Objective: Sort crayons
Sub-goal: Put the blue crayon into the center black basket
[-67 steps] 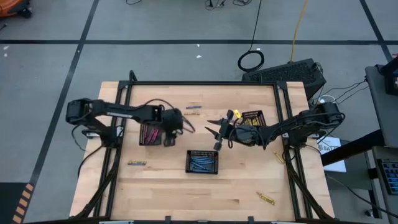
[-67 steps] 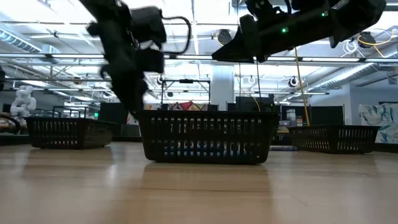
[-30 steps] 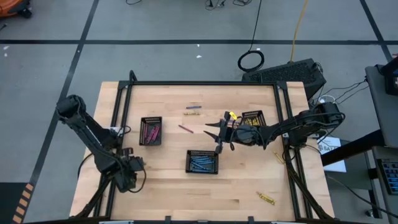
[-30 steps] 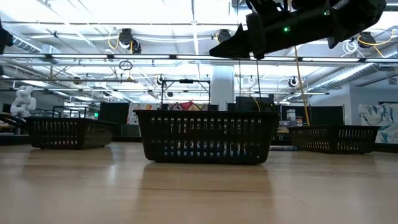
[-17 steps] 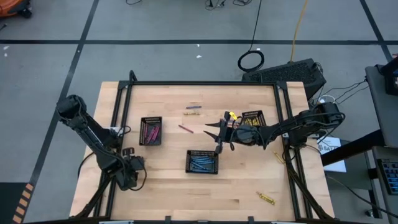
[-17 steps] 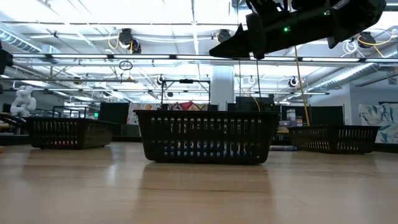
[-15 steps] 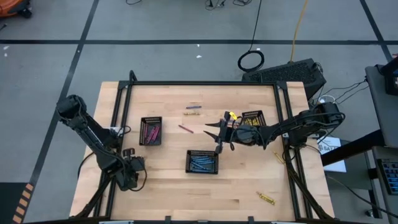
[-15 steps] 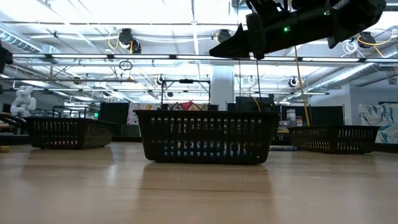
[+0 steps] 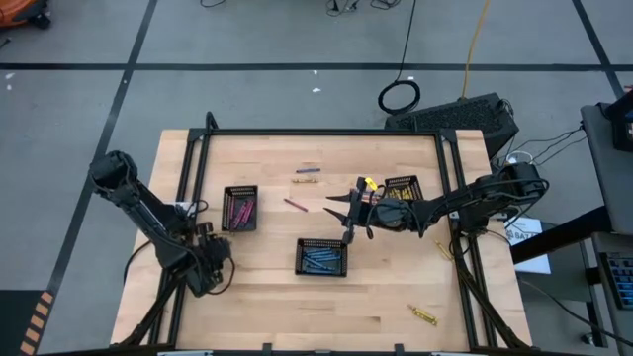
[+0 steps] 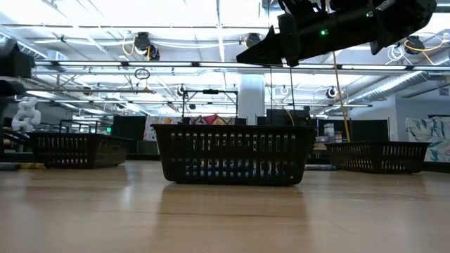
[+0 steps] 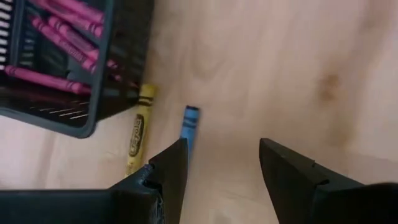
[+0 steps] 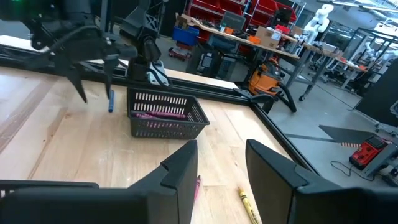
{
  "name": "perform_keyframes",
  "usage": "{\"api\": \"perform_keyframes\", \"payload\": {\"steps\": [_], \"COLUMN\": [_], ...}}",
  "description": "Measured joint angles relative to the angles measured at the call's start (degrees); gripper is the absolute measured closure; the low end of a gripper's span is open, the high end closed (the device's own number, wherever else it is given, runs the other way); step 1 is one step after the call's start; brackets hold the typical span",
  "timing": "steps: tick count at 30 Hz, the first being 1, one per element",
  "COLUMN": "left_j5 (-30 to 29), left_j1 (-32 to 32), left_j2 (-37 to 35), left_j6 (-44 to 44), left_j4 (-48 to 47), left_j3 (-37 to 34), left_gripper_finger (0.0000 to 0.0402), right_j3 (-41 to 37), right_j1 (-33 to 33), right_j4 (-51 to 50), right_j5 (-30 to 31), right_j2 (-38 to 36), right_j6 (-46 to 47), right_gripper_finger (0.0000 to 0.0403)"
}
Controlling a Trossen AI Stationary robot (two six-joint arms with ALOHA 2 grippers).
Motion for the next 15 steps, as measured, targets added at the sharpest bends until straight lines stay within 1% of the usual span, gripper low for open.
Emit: {"api": "perform_keyframes", "payload": {"steps": [6, 11, 15], "left_j5": [-0.03, -1.45, 0.38], "left_j1": [1.32, 1.91, 1.98], "left_j2": [-0.25, -0.95, -2.41], "left_j6": [-0.49, -1.73, -1.91], "left_j4": [2.97, 3.56, 4.82], "left_j3": [-4.18, -3.88, -3.87], "left_gripper_finger": [0.0212, 0.0212, 0.0212], "right_j3": [0.0, 0.0, 0.0], "right_j1": [-0.01, -0.02, -0.02], "right_j4": [-0.01, -0.02, -0.02], "right_j5": [0.0, 0.0, 0.0], "right_j2": [0.0, 0.0, 0.0], "right_j6": [0.02, 0.02, 0.02], "right_gripper_finger": [0.0282, 0.0282, 0.0282]}}
